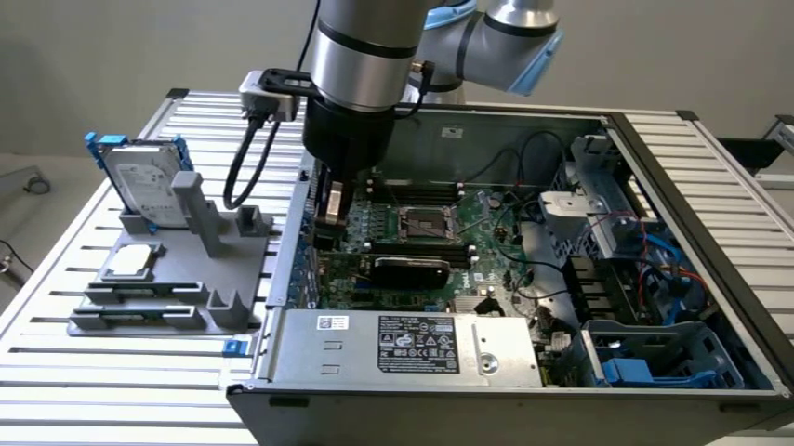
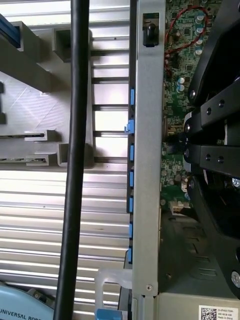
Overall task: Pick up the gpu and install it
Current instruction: 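Press down on the gpu until it lock into place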
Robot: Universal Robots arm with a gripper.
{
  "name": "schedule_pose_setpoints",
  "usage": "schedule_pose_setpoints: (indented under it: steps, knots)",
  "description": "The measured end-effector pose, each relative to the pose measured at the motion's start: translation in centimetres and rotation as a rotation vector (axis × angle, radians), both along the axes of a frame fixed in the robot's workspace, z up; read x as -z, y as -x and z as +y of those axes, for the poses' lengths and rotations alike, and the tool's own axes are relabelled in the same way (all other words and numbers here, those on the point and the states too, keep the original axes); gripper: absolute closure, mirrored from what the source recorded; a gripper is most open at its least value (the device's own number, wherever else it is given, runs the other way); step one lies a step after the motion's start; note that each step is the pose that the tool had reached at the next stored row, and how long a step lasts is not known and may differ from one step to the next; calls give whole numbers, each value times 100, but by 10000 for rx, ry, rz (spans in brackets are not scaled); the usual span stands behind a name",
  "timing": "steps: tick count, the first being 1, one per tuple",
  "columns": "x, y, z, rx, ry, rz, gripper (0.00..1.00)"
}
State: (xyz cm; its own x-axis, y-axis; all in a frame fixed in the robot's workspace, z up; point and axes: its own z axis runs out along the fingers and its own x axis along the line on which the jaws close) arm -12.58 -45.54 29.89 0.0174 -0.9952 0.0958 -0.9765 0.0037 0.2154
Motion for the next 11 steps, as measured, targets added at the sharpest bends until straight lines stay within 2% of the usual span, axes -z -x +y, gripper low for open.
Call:
schedule_pose_setpoints:
  steps: [11]
  knots:
    - [20, 0, 39, 1, 0, 45, 89]
